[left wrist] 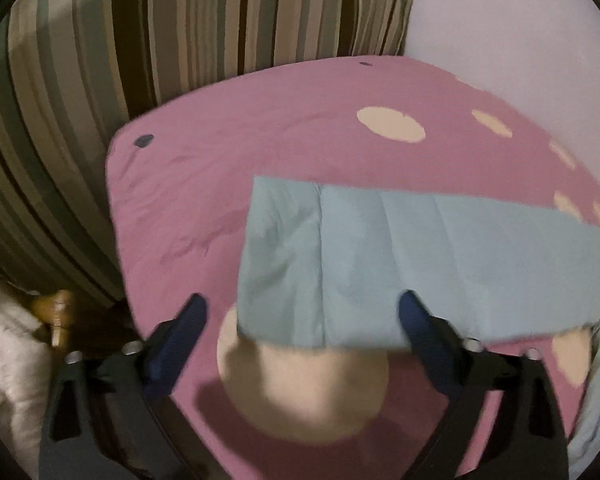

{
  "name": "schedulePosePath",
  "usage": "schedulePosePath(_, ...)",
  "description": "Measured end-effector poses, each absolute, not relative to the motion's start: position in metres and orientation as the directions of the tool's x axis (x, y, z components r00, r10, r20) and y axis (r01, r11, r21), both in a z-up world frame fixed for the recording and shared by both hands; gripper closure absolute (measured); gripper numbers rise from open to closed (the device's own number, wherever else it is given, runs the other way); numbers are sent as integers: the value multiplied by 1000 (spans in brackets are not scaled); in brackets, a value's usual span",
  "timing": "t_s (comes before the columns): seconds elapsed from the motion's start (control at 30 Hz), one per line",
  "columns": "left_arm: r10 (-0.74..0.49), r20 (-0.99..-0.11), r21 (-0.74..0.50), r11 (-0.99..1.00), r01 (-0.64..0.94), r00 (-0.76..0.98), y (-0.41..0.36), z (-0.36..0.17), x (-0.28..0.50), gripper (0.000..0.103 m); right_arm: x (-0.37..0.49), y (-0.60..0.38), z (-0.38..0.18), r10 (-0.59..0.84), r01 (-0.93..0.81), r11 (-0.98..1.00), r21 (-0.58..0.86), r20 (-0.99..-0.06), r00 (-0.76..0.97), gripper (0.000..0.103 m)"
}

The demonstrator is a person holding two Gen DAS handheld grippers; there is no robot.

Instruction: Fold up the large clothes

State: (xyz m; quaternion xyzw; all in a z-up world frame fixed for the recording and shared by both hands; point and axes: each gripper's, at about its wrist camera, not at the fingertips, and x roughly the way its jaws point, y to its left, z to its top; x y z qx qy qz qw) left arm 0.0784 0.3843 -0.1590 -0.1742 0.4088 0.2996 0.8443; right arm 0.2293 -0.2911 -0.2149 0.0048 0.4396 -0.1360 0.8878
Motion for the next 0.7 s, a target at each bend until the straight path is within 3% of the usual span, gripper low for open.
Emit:
schedulePosePath(0.2,168,-828,-233,764,-602,534,423,-183,86,30,230,-292,-214,-244,246,962,-118,-779,578,52)
schedulePosePath(0.37,116,-798,-297,778,-553,592,430,-184,89,31,230,-291,-215,-248,247,961,-123,-777,578,52)
schedulePosePath(0.53,72,-790,-345,769,-538,609,436,-185,92,68,230,-290,-215,-256,249,960,-131,-775,578,52)
schedulePosePath(0.57,63,-790,-351,769,-534,610,436,-185,93,80,230,-290,-215,-257,250,959,-131,-774,579,51)
schedulePosePath(0.7,86,-783,-346,763,-547,616,430,-170,93,92,230,-290,-215,-256,250,959,-130,-774,579,51)
